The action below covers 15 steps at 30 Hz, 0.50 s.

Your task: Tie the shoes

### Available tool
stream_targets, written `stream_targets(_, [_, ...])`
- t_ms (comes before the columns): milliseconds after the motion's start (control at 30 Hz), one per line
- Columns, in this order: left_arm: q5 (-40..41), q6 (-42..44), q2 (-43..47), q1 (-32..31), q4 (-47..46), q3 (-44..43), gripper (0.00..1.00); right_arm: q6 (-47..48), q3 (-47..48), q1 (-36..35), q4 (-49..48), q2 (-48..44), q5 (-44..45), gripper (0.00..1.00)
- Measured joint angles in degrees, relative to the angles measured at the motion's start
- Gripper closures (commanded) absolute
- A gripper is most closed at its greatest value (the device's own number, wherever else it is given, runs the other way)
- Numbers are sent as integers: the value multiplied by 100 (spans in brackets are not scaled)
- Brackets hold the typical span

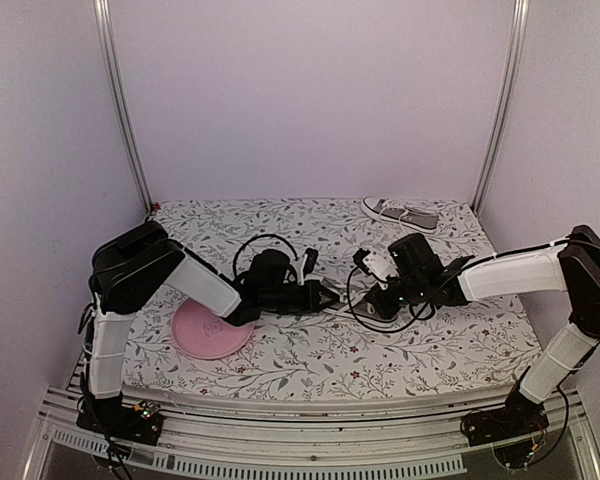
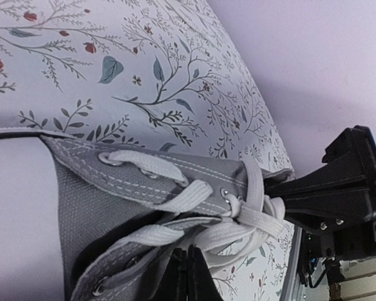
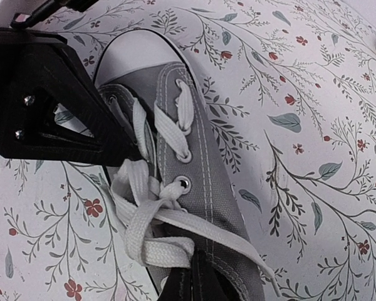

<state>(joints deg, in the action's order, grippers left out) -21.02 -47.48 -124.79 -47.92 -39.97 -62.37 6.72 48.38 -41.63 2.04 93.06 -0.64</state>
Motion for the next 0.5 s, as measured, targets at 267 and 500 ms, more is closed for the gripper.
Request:
stream_targets(267, [376, -61, 46, 15, -13, 216, 100, -142, 0, 0, 66, -90, 205, 97])
stream_targets(500, [315, -35, 105, 22, -264, 345, 68, -286, -4, 0, 120, -92, 264, 97])
